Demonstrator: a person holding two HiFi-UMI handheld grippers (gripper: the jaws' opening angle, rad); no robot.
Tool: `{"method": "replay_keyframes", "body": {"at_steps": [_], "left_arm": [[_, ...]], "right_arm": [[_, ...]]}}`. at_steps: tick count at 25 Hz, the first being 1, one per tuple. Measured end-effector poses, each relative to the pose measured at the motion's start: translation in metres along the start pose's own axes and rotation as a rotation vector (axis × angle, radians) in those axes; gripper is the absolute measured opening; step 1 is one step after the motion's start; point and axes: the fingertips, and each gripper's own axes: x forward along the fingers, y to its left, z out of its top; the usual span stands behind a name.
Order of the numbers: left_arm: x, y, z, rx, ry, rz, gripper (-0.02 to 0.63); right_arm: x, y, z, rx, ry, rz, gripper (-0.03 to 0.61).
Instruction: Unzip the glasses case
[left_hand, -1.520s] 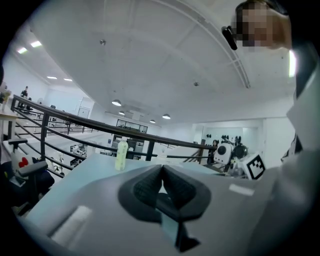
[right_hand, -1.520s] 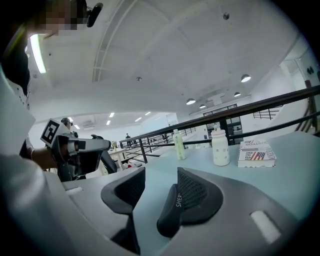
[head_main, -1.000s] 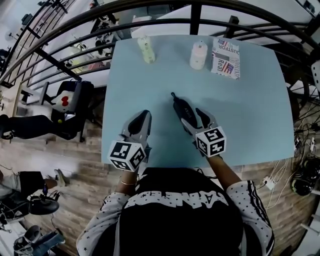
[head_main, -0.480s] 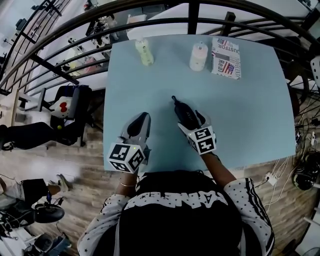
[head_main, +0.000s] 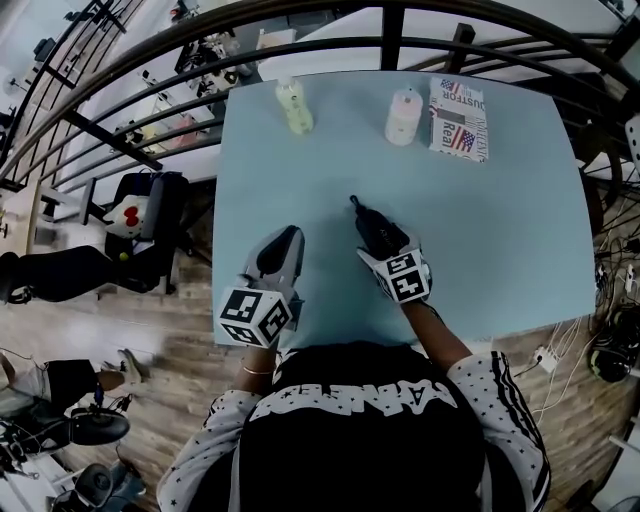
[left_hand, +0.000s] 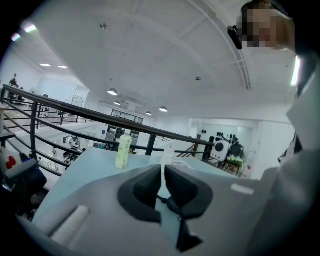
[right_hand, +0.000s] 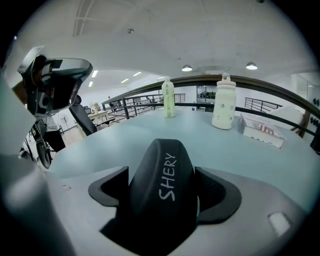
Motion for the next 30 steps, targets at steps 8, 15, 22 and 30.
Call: {"method": "replay_keyframes", "body": {"at_steps": [8,15,22,30], "left_arm": [[-0.015,0.009,-0.001,-0.036,-0.006,0.029,0.0],[-0.026,0.011,-0.004,-0.079,-0.008,0.048,0.0],[-0.02,-0.008,-0.015,-0.158,0.003,-0.008,0.0],[-0.006,-0.049,-0.031,-0.266,0.065,-0.15,0.0]], "right_arm": [[-0.003,0.002,0.002,0.008,-0.008,0.013,0.376],[-0.02,0.001,0.011,0.083,-0.084,0.039,0.359],[-0.044,-0.002,0.022,0.094,-0.156,0.051,0.357],[-0.09,-0.001,0.051,0.104,-0.287,0.08,0.357]]}}
